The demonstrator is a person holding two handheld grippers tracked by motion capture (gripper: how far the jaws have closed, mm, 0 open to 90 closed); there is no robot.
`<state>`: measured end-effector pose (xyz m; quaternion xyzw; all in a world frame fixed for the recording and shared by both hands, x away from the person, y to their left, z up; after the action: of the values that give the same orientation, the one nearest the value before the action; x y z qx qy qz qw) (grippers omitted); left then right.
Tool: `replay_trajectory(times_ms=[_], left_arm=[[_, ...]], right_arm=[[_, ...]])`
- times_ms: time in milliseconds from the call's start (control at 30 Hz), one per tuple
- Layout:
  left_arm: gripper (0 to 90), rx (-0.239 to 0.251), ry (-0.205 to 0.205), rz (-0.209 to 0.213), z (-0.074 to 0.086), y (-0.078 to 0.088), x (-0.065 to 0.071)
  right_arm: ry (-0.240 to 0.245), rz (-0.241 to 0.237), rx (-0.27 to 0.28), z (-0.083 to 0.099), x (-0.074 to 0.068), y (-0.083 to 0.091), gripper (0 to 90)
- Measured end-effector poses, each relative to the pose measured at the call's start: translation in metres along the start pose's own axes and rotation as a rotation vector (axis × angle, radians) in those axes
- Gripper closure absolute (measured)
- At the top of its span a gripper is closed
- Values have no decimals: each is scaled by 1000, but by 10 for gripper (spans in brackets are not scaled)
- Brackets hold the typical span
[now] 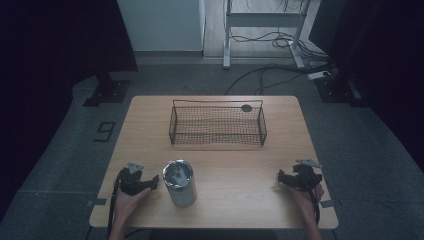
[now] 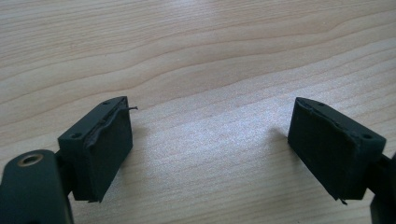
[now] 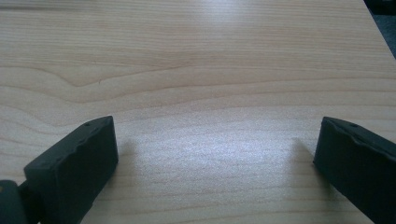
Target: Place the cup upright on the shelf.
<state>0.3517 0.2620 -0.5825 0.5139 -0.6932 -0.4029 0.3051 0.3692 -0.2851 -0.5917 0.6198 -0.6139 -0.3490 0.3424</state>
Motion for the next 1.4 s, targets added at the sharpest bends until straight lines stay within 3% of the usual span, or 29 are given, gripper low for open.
replay_trajectory(times_ms=[833, 1167, 1400], left_arm=[[137, 2, 10, -10, 1, 1, -2], [145, 91, -10, 5, -6, 23, 4], [144, 130, 1, 68, -6, 36, 7]], right_arm=[[-4, 2, 3, 1, 0, 1, 3], [-5, 3, 4, 1, 0, 1, 5], [-8, 5, 5, 1, 0, 1, 10]])
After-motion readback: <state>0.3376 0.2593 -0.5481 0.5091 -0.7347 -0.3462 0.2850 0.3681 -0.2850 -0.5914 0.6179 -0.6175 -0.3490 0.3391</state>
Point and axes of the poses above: each handheld gripper's, and its own axes: y roughly backward along the jaws, z roughly out of its underside, x roughly to its right, the point moved 5 cm from there along -y, roughly forward along the jaws, and after that the axes turned 14 degrees about -x, right-handed, at the moved point
